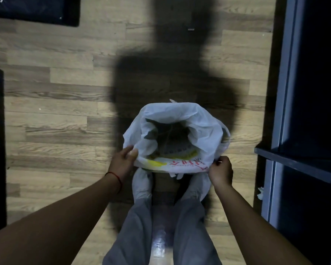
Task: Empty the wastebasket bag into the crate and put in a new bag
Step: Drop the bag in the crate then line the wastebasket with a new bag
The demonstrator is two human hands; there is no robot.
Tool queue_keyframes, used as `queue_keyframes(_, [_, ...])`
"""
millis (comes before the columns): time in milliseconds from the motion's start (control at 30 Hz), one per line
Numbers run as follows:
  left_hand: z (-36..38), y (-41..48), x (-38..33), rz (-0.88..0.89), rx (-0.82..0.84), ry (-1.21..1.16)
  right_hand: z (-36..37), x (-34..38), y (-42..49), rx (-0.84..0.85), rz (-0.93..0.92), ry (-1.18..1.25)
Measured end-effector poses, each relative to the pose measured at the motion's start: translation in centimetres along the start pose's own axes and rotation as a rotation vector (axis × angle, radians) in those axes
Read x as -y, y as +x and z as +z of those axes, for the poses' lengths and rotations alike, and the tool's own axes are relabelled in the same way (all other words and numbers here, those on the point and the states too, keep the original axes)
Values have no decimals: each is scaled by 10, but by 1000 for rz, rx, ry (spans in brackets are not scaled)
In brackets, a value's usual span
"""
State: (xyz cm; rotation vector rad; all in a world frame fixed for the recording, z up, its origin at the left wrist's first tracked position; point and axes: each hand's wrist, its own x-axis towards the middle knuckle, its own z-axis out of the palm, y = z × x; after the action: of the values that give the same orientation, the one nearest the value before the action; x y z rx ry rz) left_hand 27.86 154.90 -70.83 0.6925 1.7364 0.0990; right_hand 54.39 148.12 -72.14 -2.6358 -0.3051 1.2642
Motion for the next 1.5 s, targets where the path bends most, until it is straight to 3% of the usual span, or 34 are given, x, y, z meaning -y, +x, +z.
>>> queue_keyframes(100, [1, -1, 11, 178, 82, 475, 3, -14, 1, -28, -77, -167])
queue_keyframes(333, [3, 19, 37, 278, 211, 638, 31, -39, 20, 4, -244, -448])
queue_keyframes(400, [4, 26, 37, 308, 231, 700, 39, -41, 24, -5, -226, -296])
queue_keyframes(533, [-1, 31, 30, 362, 205, 666, 39, -37, 27, 118, 166, 411])
queue_keyframes(767, [-11, 12, 10, 236, -18, 309, 2, -41, -8, 253, 352, 889])
queue_keyframes(933, [-4, 4, 14, 266, -33, 399, -8, -52, -18, 692, 390, 1144])
queue_keyframes(1033, [-1, 3, 18, 270, -8, 452, -6, -67, -24, 875, 267, 984])
queue_keyframes(1133, [1, -1, 22, 297, 57, 543, -1, -68, -26, 782, 176, 544])
queue_keyframes(1233, [2, 2, 29, 332, 77, 597, 4, -71, -20, 721, 128, 296])
queue_keyframes(1500, [-2, 15, 38, 334, 216, 750, 32, -74, 4, 537, 291, 292])
